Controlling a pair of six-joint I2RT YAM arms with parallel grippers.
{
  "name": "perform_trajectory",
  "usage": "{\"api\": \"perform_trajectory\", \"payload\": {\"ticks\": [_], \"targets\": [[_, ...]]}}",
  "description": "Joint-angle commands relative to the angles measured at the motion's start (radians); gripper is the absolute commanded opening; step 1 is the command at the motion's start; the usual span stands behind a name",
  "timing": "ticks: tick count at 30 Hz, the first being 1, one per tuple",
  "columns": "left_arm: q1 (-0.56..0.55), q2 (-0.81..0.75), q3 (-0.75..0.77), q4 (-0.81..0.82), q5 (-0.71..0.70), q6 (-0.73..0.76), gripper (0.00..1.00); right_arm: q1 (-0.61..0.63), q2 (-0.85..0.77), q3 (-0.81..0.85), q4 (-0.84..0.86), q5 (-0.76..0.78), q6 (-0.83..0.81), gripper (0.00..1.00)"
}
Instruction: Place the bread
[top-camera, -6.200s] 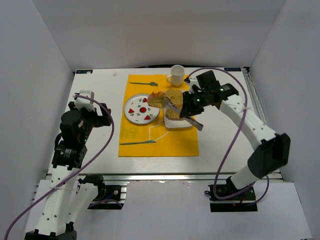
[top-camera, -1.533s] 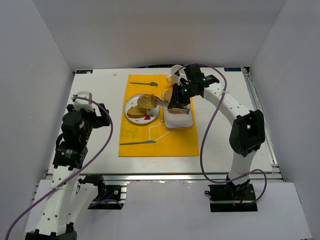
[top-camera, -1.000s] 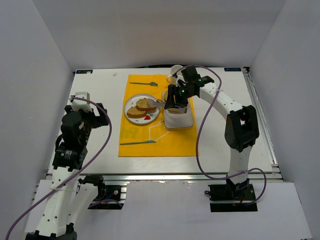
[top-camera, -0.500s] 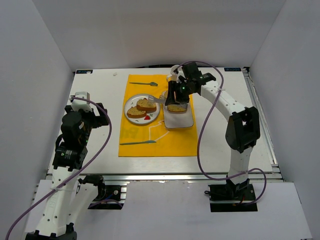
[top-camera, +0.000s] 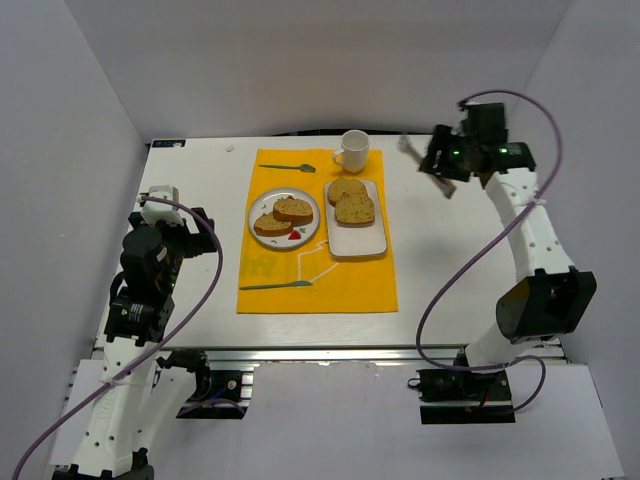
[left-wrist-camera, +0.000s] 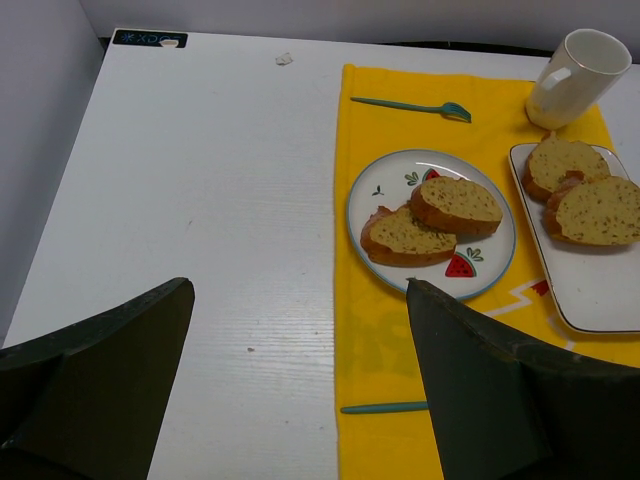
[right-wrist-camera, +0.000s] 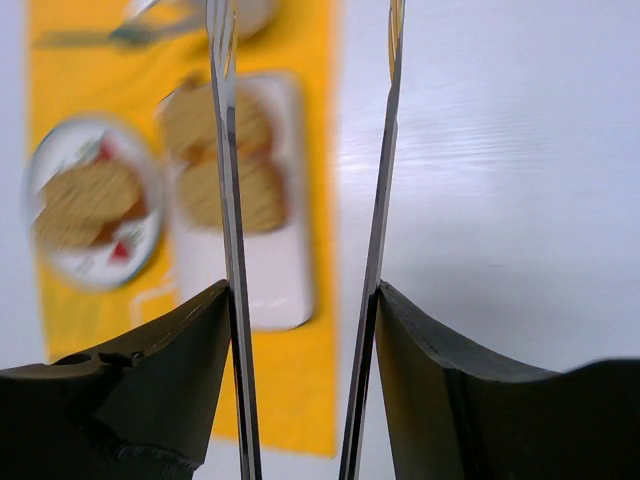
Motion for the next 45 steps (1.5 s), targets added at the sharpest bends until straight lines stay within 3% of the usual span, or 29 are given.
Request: {"api": "perform_trajectory", "payload": {"ticks": [1, 5, 8, 16, 26, 36, 41, 45], "targets": [[-0.003, -0.009, -0.01, 0.0, 0.004, -0.006, 0.98, -0.145, 0.012, -0.061, 0.092, 0.145, -0.066, 0.63], [-0.003, 0.002, -0.009, -0.002, -0.004, -0.006, 0.98, -0.198, 0.113, -0.051, 0.261, 0.231, -0.108, 0.64], [-0.003, 0.018, 0.004, -0.017, -0.014, -0.003, 0.98, -0.211, 0.275, 0.021, 0.315, 0.259, -0.154, 0.64], [-0.003, 0.075, 0.042, -0.041, -0.065, -0.016, 0.98, -0.256, 0.608, 0.348, 0.308, 0.29, -0.14, 0.66], [-0.003, 0.114, 0.065, -0.029, -0.093, -0.061, 0.98, -0.273, 0.817, 0.459, 0.315, 0.279, -0.128, 0.77], [-0.003, 0.092, 0.074, -0.044, -0.096, -0.072, 0.98, -0.282, 0.794, 0.45, 0.309, 0.271, -0.134, 0.89], [-0.003, 0.045, 0.074, -0.061, -0.093, -0.066, 0.98, -0.282, 0.567, 0.351, 0.332, 0.308, -0.114, 0.89], [-0.003, 0.003, 0.065, -0.063, -0.085, -0.069, 0.98, -0.274, 0.308, 0.186, 0.333, 0.173, -0.041, 0.89]]}}
